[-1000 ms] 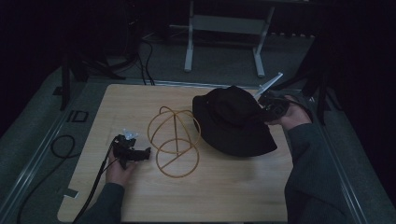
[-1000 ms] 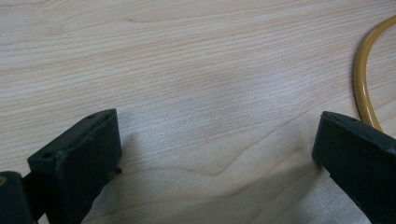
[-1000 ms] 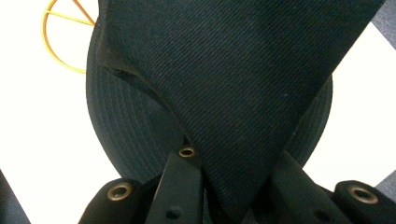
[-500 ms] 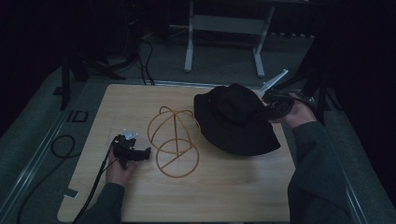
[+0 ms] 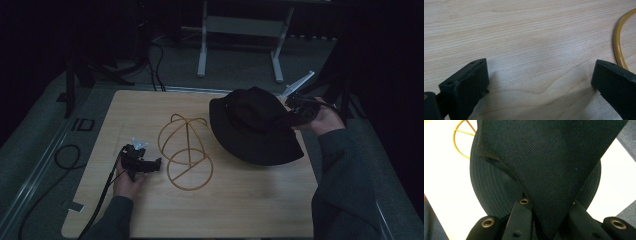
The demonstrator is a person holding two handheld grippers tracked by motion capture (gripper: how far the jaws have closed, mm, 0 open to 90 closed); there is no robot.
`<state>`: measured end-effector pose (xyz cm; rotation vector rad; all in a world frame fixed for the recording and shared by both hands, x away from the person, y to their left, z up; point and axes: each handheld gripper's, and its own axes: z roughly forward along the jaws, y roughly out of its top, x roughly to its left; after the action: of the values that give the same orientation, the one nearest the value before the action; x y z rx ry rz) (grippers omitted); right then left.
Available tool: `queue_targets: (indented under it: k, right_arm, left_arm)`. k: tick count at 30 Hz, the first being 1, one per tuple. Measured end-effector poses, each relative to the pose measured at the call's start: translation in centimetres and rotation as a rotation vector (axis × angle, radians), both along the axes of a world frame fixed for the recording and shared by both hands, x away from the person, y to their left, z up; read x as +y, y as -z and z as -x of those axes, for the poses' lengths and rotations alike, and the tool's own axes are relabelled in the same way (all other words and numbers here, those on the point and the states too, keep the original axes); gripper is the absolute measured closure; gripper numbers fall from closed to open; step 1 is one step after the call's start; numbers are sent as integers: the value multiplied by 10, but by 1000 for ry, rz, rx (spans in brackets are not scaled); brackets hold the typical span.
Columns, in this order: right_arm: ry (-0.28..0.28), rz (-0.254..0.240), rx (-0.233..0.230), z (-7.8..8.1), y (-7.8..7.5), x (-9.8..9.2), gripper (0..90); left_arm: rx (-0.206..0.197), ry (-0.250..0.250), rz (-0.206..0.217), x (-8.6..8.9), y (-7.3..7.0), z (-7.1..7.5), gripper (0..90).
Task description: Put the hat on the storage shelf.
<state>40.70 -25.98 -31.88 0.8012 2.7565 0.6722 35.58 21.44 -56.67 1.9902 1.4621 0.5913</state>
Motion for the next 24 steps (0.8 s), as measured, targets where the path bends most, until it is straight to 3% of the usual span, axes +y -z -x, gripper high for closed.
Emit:
queue_targets:
  k: [24]
  right_arm:
    - [-19, -24, -26, 4, -21, -3, 854]
  left_arm:
    - [0, 0, 0, 0, 0, 0, 15]
